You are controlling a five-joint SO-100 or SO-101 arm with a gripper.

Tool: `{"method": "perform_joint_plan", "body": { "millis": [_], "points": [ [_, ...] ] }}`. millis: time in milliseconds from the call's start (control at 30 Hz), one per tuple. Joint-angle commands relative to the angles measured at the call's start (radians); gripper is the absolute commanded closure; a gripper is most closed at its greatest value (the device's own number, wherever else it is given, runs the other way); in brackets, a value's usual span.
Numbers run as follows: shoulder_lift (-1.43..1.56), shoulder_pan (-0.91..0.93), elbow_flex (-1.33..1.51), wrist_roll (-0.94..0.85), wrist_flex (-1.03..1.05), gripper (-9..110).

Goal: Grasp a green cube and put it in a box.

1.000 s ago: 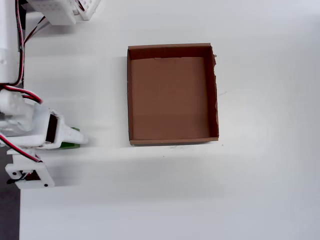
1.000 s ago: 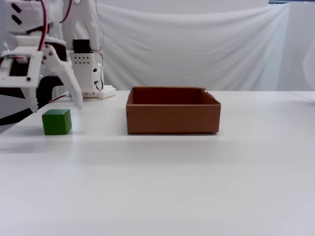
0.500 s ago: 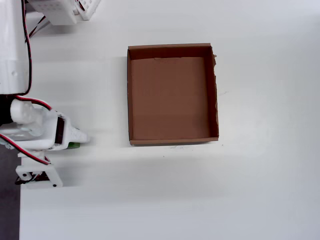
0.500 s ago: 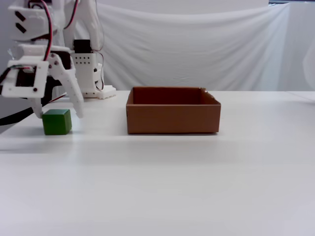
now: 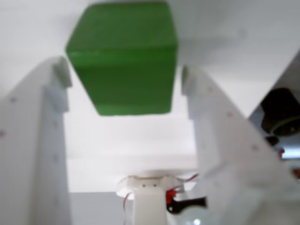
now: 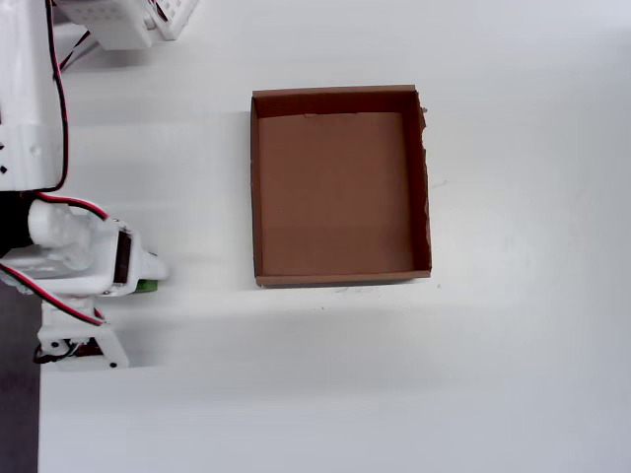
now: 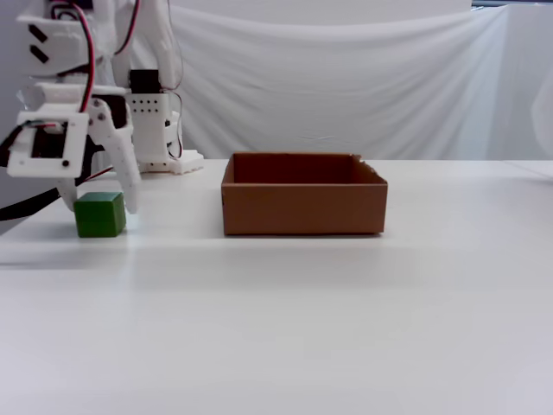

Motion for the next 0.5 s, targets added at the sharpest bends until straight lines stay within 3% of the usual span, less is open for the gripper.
{"method": "perform_joint_plan", "body": {
  "millis": [0, 467],
  "points": [
    [0.012, -0.015, -0.044, -0.005, 0.0, 77],
    [0.006, -0.029, -0.041, 0.021, -0.009, 81]
  ]
}}
